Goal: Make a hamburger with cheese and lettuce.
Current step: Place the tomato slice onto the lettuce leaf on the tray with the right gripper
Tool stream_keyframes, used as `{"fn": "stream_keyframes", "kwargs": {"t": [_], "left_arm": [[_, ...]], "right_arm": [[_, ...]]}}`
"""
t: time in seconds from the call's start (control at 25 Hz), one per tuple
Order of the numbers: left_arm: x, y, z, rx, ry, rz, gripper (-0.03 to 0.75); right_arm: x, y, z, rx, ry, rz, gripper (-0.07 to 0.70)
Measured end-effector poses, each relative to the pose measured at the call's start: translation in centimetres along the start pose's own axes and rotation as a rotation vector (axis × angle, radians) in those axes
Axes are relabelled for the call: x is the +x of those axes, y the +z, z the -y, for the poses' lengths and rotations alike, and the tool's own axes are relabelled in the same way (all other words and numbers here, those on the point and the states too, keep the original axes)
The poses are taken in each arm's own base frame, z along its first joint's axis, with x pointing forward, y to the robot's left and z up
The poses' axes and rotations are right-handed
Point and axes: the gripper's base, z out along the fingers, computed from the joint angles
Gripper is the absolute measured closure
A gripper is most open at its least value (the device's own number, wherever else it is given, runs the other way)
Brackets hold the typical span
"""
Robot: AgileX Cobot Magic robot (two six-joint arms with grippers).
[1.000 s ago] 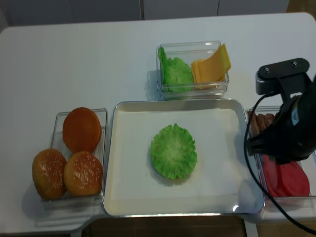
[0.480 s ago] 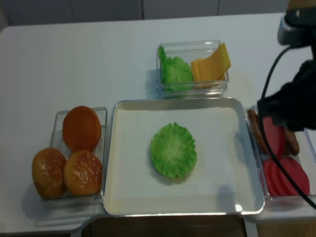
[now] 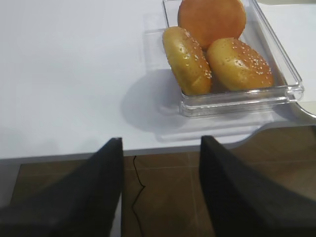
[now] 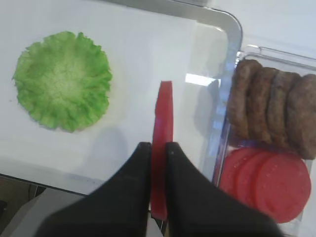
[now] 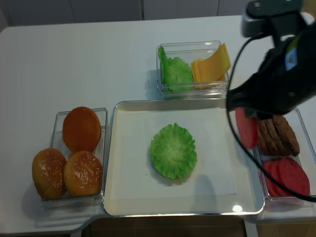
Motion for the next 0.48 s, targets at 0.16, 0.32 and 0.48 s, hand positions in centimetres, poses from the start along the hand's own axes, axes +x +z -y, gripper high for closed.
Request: {"fn": "stream_keyframes", "kwargs": {"t": [0.16, 0.32, 0.48], "left_arm": [[0.0, 0.0, 0.0, 0.0, 0.0, 0.0, 0.346], [0.0, 0.0, 0.0, 0.0, 0.0, 0.0, 0.346], [0.0, 0.0, 0.0, 0.0, 0.0, 0.0, 0.346]], "right_arm": [[-1.0, 1.6, -1.9, -0.006, -0.04, 0.0, 0.582], [-1.9, 3.1, -3.8, -0.02, -0.078, -0.003, 0.582], [-2.7, 4.6, -5.9, -0.025, -0.13, 0.001, 0.582]]}}
